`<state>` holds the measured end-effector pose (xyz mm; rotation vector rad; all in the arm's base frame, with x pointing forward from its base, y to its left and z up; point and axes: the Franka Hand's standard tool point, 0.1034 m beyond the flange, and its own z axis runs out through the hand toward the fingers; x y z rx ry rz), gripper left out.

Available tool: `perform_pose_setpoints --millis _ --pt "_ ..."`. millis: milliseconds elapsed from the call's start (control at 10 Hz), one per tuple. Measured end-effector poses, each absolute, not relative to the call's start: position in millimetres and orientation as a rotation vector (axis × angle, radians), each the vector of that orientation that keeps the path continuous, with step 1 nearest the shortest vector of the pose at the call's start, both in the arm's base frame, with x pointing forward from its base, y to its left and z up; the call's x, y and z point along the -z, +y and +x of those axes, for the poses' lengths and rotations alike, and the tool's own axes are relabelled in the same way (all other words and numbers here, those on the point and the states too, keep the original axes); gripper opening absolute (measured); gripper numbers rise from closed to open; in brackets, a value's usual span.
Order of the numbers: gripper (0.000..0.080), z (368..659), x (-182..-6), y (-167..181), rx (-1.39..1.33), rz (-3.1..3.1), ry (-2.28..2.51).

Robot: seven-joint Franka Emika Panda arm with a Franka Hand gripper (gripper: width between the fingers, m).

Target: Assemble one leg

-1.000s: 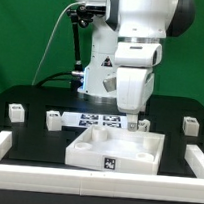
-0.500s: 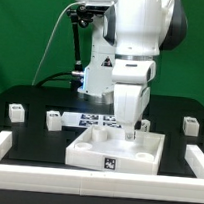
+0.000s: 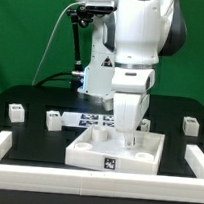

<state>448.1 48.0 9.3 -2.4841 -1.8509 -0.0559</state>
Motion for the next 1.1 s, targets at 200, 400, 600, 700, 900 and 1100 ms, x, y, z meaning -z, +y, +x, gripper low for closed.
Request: perform_pose_setpoints --millis 200,400,600,700,900,1100 --pt "0.0379 448.0 -9.2 47.7 0.055 -2.484 -1.850" --pt "0.0245 447.7 -9.0 47.7 0.054 -2.484 -1.850" --pt "0.0057 447.8 -9.1 47.7 0.055 -2.484 -1.850" --pt "0.0057 447.8 -9.1 47.6 0.055 -2.485 -1.850" --pt "0.0057 447.8 -9.1 47.6 0.055 -2.484 -1.850" --pt "0.0057 447.8 -9.1 47.6 0.055 -2.485 -1.850"
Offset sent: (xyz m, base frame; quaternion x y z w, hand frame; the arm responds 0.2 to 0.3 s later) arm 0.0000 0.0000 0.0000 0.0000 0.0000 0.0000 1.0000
